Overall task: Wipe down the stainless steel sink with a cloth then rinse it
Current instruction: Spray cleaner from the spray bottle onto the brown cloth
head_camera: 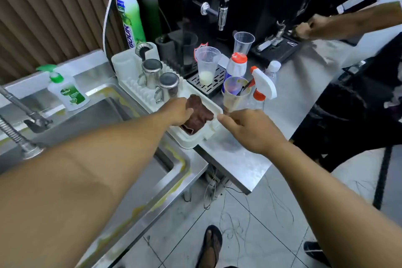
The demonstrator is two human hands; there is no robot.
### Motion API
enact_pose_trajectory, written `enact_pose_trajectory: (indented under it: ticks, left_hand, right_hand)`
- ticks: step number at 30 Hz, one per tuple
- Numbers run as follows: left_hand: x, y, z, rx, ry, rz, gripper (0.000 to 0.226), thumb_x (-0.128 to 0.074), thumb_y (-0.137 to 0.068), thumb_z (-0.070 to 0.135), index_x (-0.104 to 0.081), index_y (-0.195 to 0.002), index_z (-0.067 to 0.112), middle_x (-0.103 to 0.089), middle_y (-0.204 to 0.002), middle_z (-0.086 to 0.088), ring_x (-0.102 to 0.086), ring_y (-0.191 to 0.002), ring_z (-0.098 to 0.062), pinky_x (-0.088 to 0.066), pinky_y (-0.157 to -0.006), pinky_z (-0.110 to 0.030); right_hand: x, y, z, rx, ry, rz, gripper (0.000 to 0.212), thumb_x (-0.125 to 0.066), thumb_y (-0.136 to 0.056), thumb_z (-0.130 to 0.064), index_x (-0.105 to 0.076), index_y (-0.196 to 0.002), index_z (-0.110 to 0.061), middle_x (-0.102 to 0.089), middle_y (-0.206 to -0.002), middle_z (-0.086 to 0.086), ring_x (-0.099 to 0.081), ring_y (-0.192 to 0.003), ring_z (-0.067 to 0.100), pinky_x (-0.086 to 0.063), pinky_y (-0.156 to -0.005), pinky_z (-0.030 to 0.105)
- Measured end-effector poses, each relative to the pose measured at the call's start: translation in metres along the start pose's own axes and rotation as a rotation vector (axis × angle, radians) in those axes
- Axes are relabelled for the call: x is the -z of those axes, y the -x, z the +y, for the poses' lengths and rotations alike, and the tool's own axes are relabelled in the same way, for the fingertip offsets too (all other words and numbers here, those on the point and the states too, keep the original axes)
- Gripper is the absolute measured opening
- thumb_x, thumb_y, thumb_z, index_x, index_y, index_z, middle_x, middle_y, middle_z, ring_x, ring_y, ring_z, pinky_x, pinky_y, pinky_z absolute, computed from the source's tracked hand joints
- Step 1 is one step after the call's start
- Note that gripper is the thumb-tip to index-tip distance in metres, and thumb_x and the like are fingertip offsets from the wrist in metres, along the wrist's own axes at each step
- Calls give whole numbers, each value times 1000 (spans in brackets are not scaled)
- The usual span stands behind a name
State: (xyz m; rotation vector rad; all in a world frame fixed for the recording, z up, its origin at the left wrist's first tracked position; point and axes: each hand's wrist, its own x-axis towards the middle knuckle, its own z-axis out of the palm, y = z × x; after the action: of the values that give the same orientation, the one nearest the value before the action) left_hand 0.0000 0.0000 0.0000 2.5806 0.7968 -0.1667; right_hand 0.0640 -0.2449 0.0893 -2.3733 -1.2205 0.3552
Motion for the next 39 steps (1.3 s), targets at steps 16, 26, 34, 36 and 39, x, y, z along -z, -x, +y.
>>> enact_pose_trajectory:
  ticks: [16,26,34,36,39]
  left_hand:
    - [-29,-51,5,365,50,14,27,-64,-91,42,-52,-88,17,-61,-106,-9,-57,-99,-32,-45,-89,-42]
    - [-4,-47,5,270,459,-107,17,-76,-81,16,-69,-93,6,-70,-93,-8,-66,-88,-23,-53,-73,-31]
    - [33,-39,-3,174,755,-58,29,-70,-90,30,-72,-97,2,-77,-98,-14,-72,-99,-28,-55,-92,-41]
    - [46,-38,-1,161,840,-48,23,-68,-93,25,-70,-99,3,-76,-98,-16,-72,-101,-33,-56,-89,-44]
    - [68,-31,4,159,1010,-102,16,-66,-95,26,-70,-106,15,-77,-101,-10,-72,-100,-30,-53,-95,-48]
  right_hand:
    - [22,-40,83,-332,-187,-23,79,-60,-65,-85,-59,-123,-31,-67,-113,-10,-64,-95,17,-55,-80,36]
    - [16,-68,75,-149,-884,161,22,-77,-88,-32,-69,-109,-32,-72,-103,9,-68,-98,32,-57,-87,47]
    - [11,-66,64,-226,-757,249,23,-73,-79,-25,-68,-97,-13,-71,-92,16,-68,-84,30,-55,-71,43]
    - [14,-65,56,-215,-759,290,18,-72,-79,-12,-68,-97,-12,-71,-87,11,-66,-77,21,-52,-67,35]
    - [22,-62,34,-119,-736,289,25,-64,-79,5,-70,-88,-17,-66,-72,-6,-57,-62,6,-46,-58,18]
